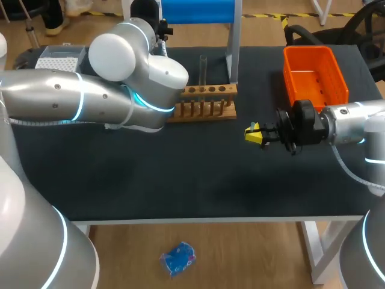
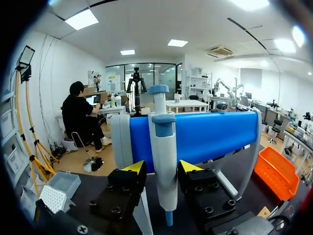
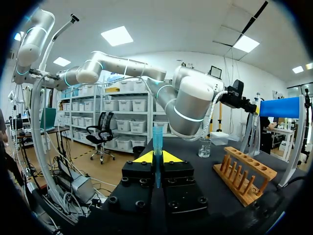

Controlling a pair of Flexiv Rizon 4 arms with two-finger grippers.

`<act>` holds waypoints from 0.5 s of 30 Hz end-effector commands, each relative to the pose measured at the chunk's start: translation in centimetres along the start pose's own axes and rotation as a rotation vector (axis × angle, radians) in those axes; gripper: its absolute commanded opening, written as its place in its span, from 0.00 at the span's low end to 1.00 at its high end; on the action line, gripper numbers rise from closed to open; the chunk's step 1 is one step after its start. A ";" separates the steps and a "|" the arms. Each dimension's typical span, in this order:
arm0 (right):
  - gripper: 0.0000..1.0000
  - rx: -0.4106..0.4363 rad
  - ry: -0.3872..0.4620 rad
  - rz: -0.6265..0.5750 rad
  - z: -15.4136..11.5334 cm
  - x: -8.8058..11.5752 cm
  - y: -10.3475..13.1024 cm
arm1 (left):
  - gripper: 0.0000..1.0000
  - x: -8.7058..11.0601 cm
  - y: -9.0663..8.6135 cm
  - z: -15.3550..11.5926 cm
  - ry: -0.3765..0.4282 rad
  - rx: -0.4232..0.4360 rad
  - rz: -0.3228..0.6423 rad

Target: Invert the test tube, pick up the pipette, mount the tip to pipette, aspirate from beaker and dispense into the tube, eject the tip, return the pipette, and cap with the stopper.

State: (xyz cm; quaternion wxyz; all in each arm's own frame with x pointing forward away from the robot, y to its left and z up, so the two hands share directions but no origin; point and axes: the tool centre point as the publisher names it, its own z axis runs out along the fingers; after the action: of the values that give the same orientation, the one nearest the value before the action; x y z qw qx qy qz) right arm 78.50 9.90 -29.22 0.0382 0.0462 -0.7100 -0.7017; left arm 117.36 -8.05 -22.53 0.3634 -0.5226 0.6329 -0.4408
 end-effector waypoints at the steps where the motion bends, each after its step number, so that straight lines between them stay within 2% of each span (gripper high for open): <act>1: 0.00 0.000 0.000 -0.001 -0.1 0.0 0.0 | 0.40 0.2 0.2 0.9 -0.006 0.010 -0.005; 15: 0.00 0.000 0.000 -0.001 -0.1 0.0 0.0 | 0.36 0.0 0.2 1.4 -0.025 0.013 -0.024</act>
State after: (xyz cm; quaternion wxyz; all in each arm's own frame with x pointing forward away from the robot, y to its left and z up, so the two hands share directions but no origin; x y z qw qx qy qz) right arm 78.50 9.90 -29.22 0.0382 0.0462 -0.7100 -0.7017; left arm 118.23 -7.94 -22.81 0.3657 -0.5321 0.6224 -0.4425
